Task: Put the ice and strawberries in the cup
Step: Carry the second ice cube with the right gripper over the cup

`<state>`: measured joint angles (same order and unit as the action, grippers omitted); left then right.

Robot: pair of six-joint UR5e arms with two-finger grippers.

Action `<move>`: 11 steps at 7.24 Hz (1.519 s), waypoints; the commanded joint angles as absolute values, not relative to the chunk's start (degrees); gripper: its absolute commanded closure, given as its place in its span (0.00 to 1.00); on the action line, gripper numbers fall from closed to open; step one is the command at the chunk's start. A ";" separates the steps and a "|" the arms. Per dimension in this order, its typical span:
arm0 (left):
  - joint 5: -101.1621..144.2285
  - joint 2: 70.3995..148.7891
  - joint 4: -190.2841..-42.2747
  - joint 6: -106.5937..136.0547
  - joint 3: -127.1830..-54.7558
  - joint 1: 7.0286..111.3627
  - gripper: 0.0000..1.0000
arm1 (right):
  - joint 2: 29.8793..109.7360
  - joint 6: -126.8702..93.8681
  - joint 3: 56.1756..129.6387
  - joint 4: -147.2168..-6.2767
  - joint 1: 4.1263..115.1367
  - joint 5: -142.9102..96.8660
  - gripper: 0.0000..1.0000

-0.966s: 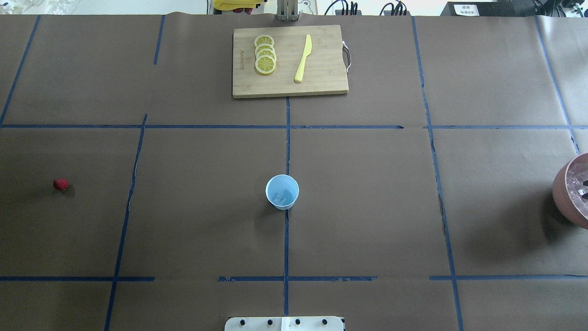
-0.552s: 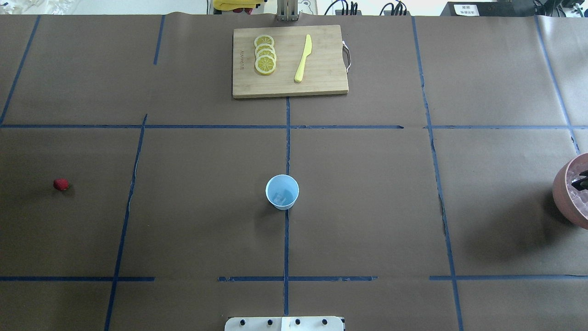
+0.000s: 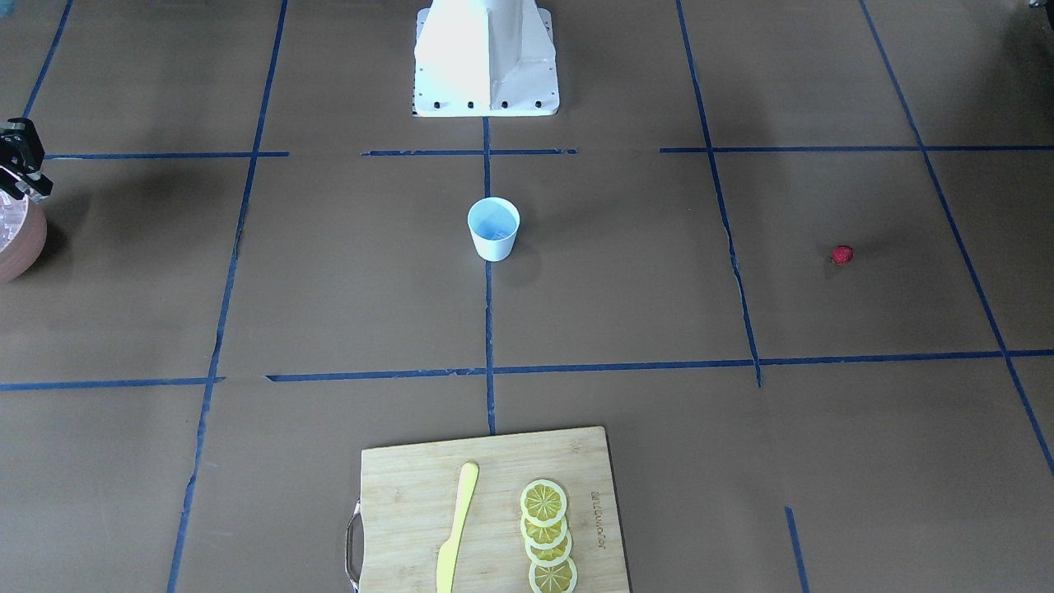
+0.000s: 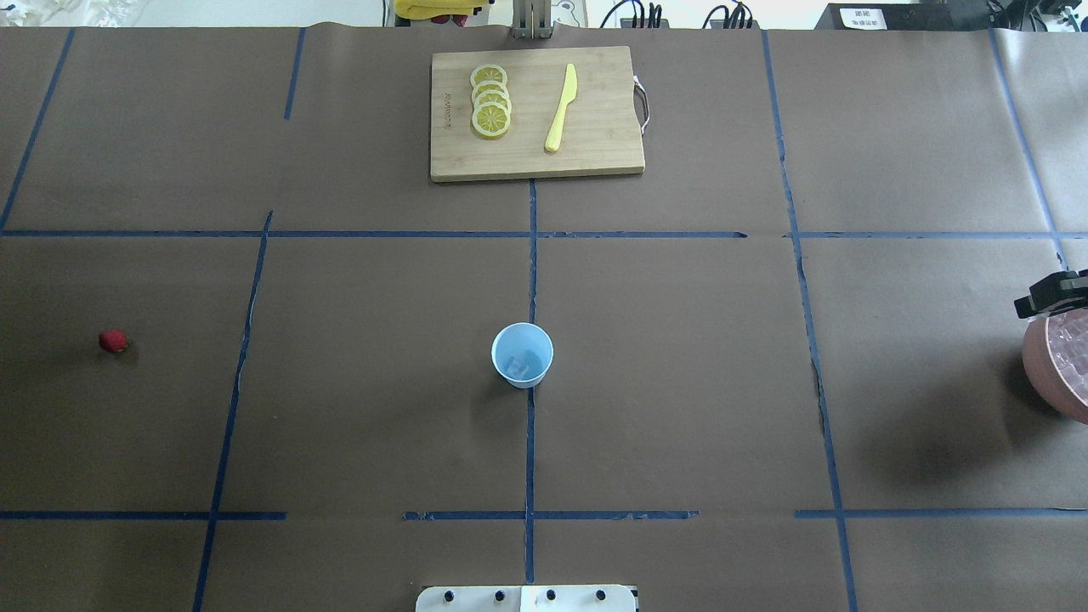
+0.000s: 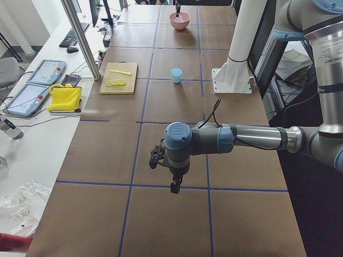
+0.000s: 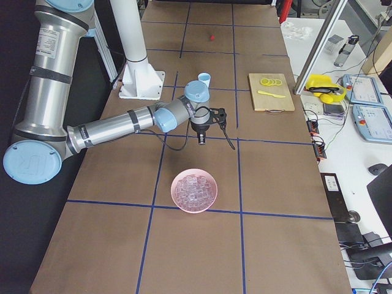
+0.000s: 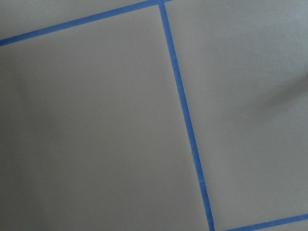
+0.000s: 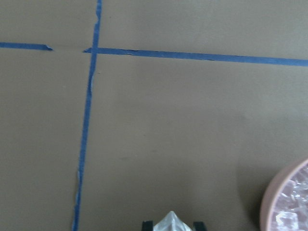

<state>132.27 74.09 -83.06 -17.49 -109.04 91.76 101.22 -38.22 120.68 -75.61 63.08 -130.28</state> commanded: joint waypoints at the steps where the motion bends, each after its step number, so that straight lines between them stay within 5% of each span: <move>1: 132.28 74.09 -83.06 -17.49 -109.07 91.76 0.00 | 93.90 -50.48 121.20 -76.02 53.40 -125.37 1.00; 5: 132.28 74.09 -82.97 -17.49 -108.90 91.76 0.00 | 67.23 -65.70 119.20 -98.64 33.09 -109.20 1.00; 8: 132.28 74.09 -82.71 -17.49 -108.81 91.76 0.00 | 47.69 -75.29 107.19 -105.20 28.05 -105.04 1.00; 11: 132.28 74.09 -82.62 -17.49 -108.81 91.76 0.00 | 38.43 -79.36 96.53 -104.77 25.67 -102.40 1.00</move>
